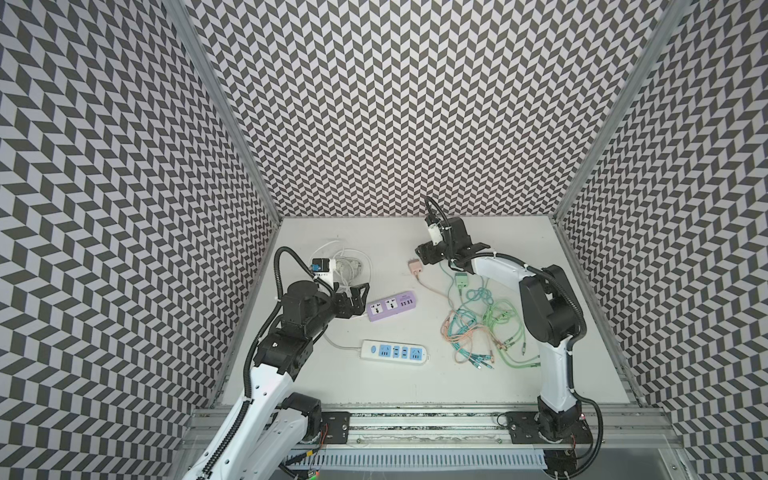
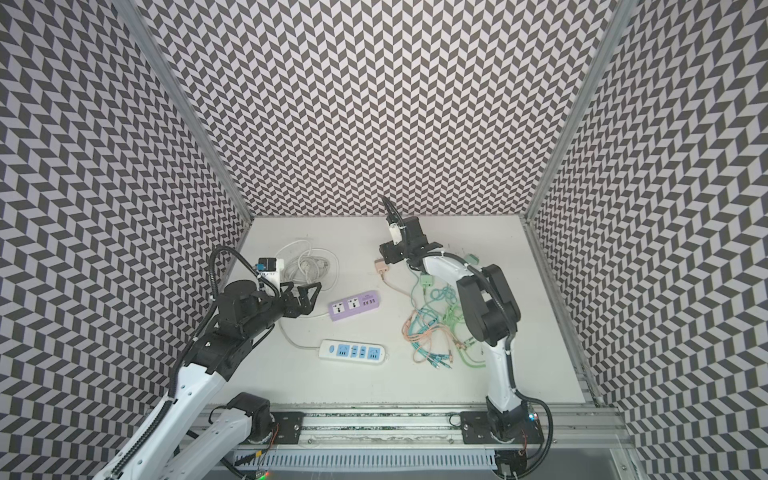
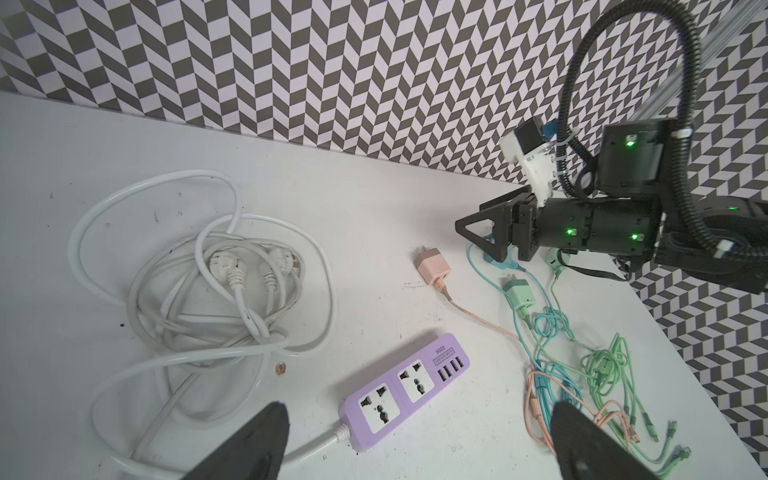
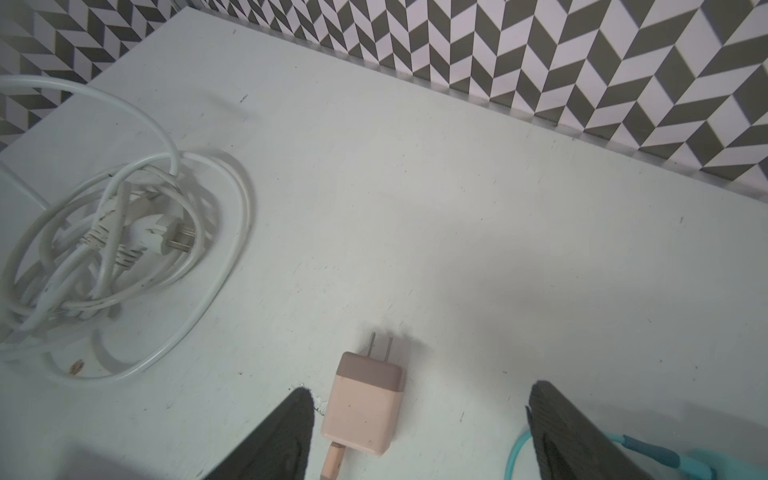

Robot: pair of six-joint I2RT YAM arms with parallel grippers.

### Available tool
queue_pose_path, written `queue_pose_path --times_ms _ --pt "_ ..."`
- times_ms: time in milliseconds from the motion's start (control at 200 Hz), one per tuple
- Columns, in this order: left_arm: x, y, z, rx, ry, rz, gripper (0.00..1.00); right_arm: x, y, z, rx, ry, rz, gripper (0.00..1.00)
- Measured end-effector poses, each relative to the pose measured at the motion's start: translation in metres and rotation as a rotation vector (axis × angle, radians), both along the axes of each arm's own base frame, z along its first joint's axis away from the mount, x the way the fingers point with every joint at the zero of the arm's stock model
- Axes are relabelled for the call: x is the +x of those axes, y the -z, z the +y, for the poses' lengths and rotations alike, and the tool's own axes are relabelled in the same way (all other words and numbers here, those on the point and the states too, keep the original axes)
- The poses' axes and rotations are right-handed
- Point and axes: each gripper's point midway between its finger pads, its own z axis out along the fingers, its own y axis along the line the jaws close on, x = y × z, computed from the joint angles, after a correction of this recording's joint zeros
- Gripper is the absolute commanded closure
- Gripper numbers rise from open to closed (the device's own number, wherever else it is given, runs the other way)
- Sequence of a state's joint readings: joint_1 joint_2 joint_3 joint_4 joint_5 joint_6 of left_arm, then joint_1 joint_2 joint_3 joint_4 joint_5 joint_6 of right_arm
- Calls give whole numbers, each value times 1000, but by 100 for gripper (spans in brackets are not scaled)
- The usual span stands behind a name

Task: Insert the plug
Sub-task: 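Move the right gripper toward the pink charger while the left gripper rises, then close the right gripper on the pink charger body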

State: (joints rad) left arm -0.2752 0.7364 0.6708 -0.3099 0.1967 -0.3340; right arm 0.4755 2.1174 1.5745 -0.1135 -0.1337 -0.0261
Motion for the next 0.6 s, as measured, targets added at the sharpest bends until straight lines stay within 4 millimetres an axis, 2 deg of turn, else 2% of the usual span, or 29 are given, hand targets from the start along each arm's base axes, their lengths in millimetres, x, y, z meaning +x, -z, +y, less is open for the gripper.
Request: queue_pose_path --times_ms 285,461,596 --pt "-7 -5 1 -9 6 -18 2 -5 31 19 -1 -2 70 24" --pt "-9 -6 1 -10 7 -25 2 -10 52 21 -10 8 126 27" --pt "-9 -1 1 -8 6 -16 3 -13 59 23 -16 10 151 29"
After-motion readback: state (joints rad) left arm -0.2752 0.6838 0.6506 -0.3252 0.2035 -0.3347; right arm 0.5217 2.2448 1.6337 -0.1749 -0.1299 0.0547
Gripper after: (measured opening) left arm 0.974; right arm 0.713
